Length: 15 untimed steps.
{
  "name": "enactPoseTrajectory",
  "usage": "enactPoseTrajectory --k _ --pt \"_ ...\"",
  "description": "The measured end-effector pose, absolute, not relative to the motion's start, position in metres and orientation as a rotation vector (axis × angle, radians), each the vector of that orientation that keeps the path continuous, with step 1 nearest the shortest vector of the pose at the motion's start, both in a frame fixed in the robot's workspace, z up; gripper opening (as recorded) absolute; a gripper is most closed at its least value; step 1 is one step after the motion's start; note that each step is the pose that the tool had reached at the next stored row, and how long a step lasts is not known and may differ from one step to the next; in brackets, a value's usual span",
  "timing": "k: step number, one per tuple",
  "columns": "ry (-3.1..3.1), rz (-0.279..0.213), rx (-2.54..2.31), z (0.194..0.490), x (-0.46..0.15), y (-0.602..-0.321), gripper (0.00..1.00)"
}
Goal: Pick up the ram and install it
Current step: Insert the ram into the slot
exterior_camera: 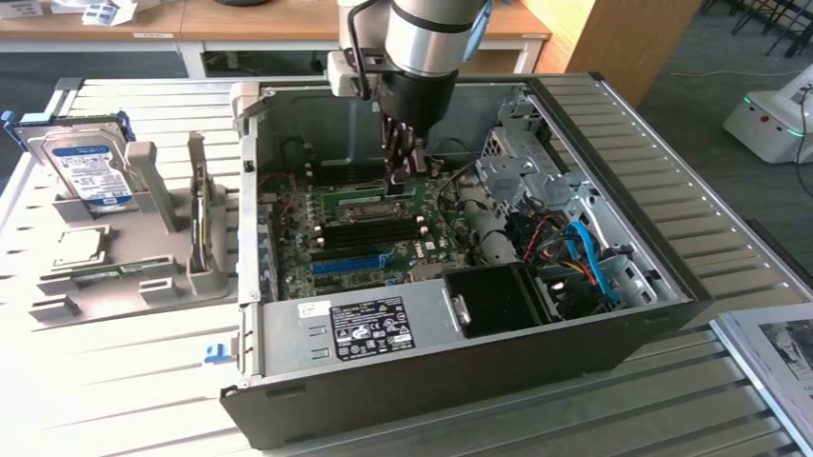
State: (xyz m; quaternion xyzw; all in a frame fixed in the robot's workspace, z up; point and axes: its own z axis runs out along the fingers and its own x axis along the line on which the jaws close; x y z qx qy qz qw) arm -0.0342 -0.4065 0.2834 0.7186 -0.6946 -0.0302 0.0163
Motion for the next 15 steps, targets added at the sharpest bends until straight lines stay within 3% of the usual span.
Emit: enactPoseTrajectory --k 15 --pt "-2.16 -0.094 2.234 0.2834 -0.0342 -0.4125 0.11"
